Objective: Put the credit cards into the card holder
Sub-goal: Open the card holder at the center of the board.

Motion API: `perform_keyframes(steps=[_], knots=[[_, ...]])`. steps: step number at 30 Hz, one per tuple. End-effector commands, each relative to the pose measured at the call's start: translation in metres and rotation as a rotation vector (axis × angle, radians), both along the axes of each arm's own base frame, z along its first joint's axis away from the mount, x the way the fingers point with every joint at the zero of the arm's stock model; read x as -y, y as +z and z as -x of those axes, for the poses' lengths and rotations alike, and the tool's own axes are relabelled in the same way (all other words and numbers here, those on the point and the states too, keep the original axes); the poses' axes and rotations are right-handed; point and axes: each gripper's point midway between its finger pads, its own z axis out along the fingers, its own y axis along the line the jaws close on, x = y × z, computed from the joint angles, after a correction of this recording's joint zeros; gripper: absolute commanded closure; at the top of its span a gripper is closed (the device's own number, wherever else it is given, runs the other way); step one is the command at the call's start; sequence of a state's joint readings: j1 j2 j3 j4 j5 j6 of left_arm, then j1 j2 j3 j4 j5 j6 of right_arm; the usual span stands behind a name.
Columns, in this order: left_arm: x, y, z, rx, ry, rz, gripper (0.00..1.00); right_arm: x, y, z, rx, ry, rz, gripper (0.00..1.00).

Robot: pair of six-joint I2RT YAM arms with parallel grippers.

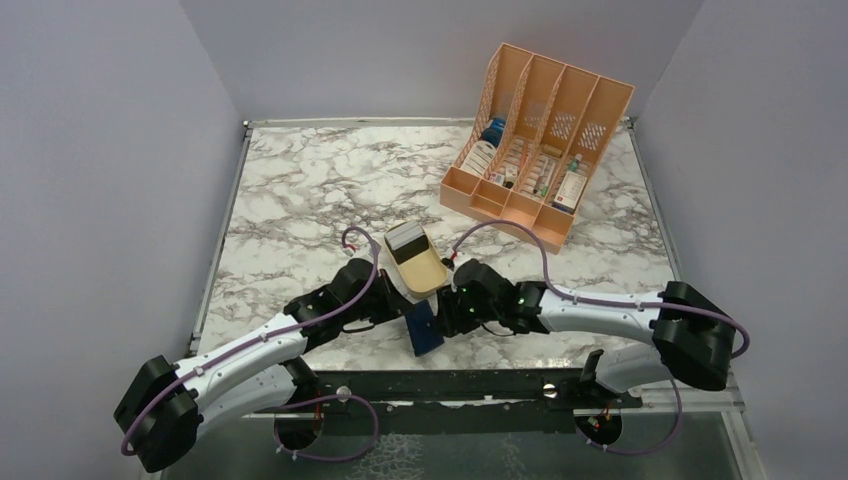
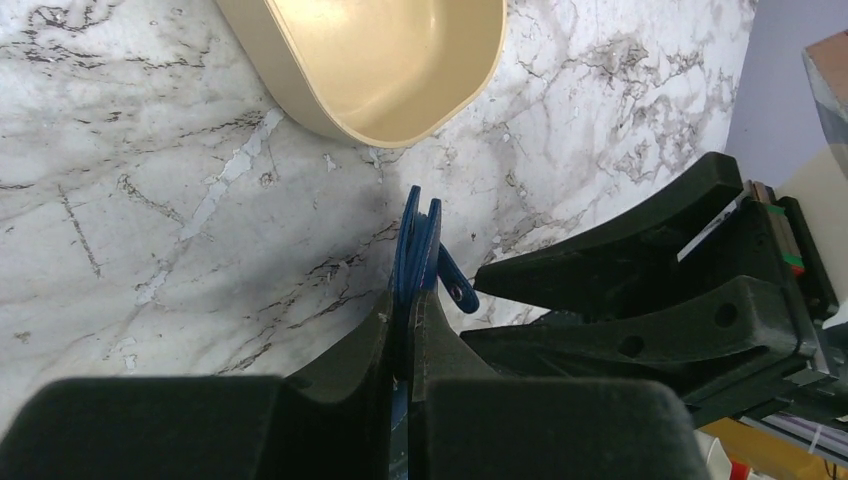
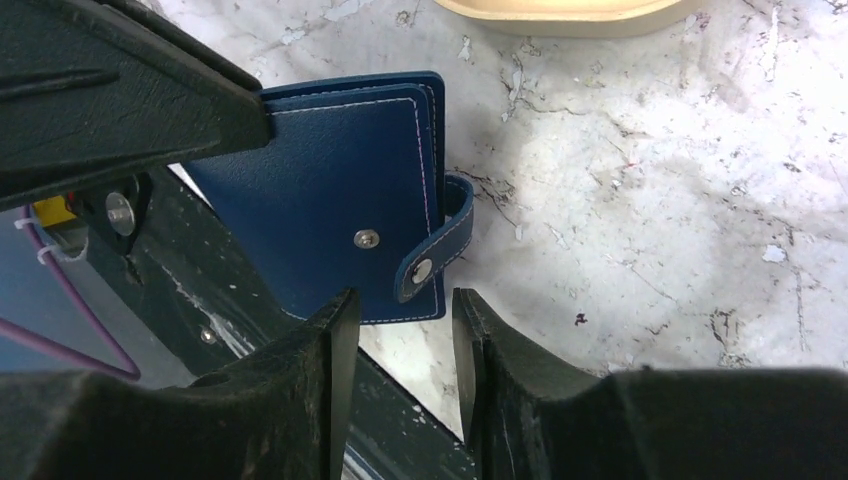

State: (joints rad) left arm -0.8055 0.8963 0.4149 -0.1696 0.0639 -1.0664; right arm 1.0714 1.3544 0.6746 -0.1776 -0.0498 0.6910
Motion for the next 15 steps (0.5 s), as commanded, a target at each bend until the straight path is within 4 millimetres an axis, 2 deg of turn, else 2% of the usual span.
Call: perform_keyframes(steps=[1,3,6,8,9,12,15], knots=[[0.012,0.017,-0.003,0.036,-0.042,0.040,1.00,-0.017,0.010,-0.010,0.019,0.006,-0.035,0.61],[0.012,0.017,-0.003,0.035,-0.046,0.042,1.00,-0.012,0.007,-0.018,0.034,-0.039,0.001,0.67],[0.012,0.016,-0.002,0.032,-0.046,0.042,1.00,-0.003,0.006,-0.023,0.063,-0.073,0.032,0.97],[0.012,0.019,-0.004,0.045,-0.045,0.039,0.99,0.005,0.009,-0.022,0.076,-0.085,0.036,0.99],[0.012,0.020,-0.006,0.052,-0.042,0.033,0.92,0.009,0.012,-0.020,0.079,-0.087,0.033,0.99],[0.007,0.023,-0.012,0.080,-0.032,-0.007,0.62,0.019,0.022,-0.013,0.078,-0.083,0.022,0.99],[0.001,0.024,-0.016,0.102,-0.026,-0.058,0.47,0.024,0.038,-0.004,0.072,-0.066,-0.019,0.99]])
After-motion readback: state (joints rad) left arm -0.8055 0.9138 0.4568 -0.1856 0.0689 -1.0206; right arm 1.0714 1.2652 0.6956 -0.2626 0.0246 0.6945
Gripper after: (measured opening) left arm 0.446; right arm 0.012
